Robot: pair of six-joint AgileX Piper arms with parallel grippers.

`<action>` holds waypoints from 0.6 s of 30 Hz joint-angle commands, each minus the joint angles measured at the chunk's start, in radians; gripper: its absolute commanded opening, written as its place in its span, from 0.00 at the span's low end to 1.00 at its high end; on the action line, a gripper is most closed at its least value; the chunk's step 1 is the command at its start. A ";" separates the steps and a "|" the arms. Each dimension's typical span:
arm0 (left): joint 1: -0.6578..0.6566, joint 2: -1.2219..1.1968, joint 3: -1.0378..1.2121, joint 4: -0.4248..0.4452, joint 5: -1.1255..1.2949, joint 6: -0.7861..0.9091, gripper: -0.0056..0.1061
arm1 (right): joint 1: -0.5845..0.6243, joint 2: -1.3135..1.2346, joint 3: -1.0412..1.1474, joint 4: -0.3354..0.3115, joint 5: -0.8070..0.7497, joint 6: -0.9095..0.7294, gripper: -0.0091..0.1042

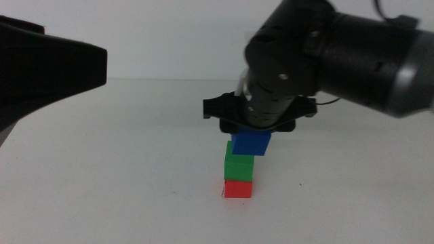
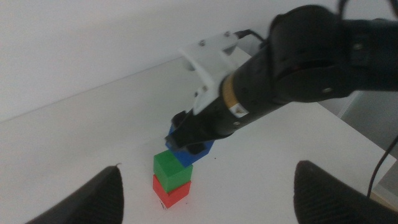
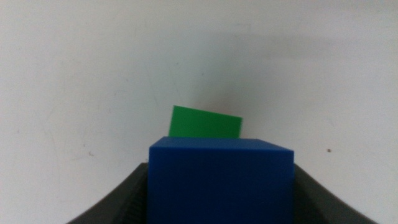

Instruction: Stack red cubes first, then green, then blue cubes in a specific spot.

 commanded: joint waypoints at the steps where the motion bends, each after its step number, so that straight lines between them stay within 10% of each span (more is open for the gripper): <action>1: 0.001 -0.003 -0.002 -0.004 -0.013 -0.009 0.89 | 0.001 0.038 -0.040 -0.011 0.023 0.009 0.12; 18: 0.001 -0.003 -0.002 -0.004 -0.013 -0.009 0.89 | 0.002 0.195 -0.120 -0.034 0.021 0.039 0.14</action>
